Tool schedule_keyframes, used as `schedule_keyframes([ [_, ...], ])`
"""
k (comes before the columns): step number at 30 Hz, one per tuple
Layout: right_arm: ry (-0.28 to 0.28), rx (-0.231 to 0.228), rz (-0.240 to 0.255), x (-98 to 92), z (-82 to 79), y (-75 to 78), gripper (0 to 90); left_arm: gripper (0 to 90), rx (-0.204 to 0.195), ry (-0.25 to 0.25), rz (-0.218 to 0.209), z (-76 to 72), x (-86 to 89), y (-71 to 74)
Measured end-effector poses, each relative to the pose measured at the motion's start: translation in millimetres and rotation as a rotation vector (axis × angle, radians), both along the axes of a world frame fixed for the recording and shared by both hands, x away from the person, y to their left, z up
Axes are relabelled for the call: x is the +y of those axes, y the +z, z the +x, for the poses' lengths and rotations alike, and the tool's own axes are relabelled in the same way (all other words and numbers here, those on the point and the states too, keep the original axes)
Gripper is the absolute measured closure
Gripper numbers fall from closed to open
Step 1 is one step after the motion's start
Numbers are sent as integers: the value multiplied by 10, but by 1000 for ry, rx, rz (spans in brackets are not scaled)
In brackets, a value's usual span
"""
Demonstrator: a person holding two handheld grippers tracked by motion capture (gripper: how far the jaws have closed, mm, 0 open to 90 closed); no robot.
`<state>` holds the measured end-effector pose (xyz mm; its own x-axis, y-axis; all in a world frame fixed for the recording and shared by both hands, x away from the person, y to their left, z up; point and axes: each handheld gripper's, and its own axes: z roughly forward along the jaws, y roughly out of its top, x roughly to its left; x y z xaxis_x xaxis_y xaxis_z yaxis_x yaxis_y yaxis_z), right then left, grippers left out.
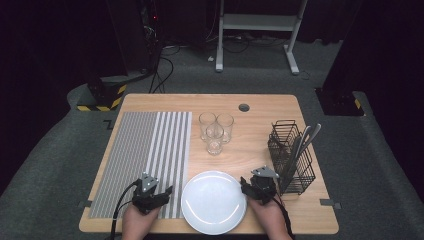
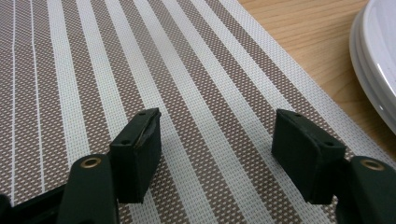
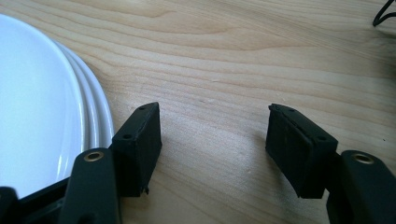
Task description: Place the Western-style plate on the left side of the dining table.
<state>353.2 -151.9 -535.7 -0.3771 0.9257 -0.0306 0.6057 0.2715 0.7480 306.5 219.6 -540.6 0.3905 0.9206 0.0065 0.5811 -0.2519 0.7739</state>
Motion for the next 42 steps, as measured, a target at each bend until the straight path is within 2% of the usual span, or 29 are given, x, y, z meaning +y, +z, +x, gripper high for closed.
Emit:
schedule_keyframes([
  [11,3,-2,13,-11,0,3,406,330,0,0,1,-2,0,1],
  [14,20,6,46,-30,-10,13,456,330,0,0,1,-1,0,1],
  [19,47,4,73,-37,-34,42,506,330,0,0,1,-1,0,1],
  [23,78,-26,76,-27,-78,88,527,330,0,1,1,-1,0,1],
  [24,93,-49,92,-24,-111,121,545,330,1,0,2,-2,0,2],
  [31,122,-88,91,-5,-173,170,553,302,1,16,10,-14,-6,1],
  [42,126,-85,138,-27,-238,243,525,303,2,14,8,-26,-5,1],
])
